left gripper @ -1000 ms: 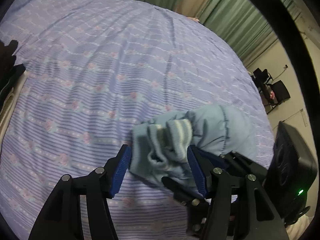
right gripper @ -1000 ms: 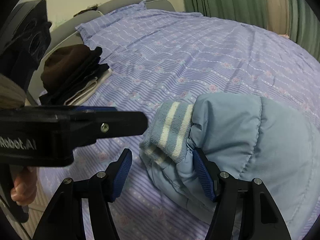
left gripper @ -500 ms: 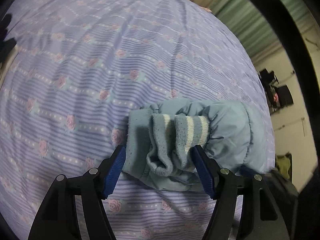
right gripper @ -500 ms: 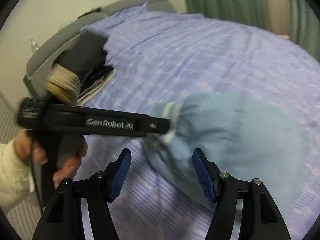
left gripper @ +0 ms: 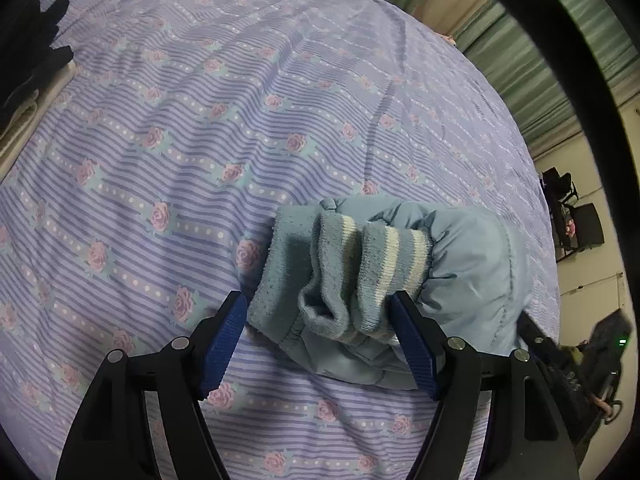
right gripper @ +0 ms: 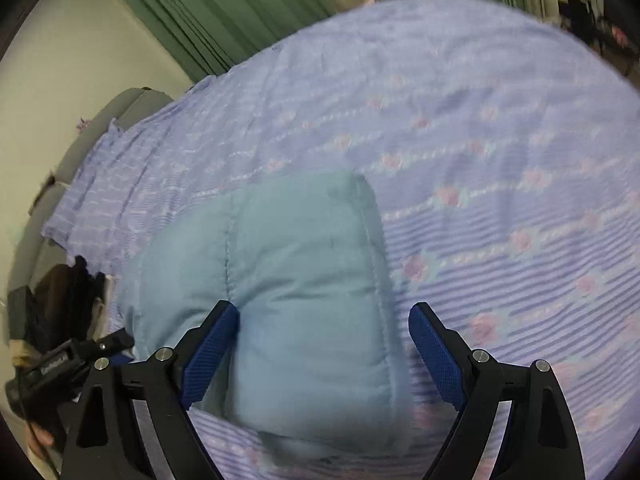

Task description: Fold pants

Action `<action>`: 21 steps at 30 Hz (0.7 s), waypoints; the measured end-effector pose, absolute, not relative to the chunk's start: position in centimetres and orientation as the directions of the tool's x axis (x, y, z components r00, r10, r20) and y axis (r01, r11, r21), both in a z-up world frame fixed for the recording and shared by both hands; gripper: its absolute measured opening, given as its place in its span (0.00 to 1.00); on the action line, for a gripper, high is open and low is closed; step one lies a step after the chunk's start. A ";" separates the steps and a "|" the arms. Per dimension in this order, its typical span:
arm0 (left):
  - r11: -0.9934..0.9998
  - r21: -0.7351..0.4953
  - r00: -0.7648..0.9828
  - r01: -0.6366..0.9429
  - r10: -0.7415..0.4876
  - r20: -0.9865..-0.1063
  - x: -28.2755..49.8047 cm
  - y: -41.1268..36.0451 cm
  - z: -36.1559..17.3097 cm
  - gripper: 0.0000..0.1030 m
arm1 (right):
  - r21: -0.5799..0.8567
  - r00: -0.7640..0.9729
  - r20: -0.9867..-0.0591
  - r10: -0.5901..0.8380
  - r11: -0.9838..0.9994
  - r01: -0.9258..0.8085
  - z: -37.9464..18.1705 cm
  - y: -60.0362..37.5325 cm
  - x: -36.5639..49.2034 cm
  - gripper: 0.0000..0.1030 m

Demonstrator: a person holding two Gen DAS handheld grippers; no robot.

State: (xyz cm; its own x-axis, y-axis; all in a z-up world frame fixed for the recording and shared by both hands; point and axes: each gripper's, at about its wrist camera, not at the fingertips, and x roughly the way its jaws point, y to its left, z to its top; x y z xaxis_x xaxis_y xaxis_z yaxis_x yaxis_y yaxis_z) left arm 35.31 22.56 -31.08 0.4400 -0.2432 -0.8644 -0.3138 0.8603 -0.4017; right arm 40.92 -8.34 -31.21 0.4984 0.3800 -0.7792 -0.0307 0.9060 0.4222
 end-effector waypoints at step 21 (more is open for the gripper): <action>0.628 -0.628 0.474 -0.461 -0.423 -0.772 34.2 22.7 -37.1 0.92 | 0.493 0.442 -0.778 0.446 0.870 -0.010 -35.3 -7.0 41.2 0.84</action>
State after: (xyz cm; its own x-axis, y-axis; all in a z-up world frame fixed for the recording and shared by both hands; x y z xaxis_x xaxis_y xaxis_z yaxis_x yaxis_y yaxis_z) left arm 34.18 22.67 -37.15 0.4743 -0.4235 -0.7718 -0.4607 0.6277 -0.6275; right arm 41.19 -6.98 -35.28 0.4420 0.4459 -0.7784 -0.0099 0.8701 0.4928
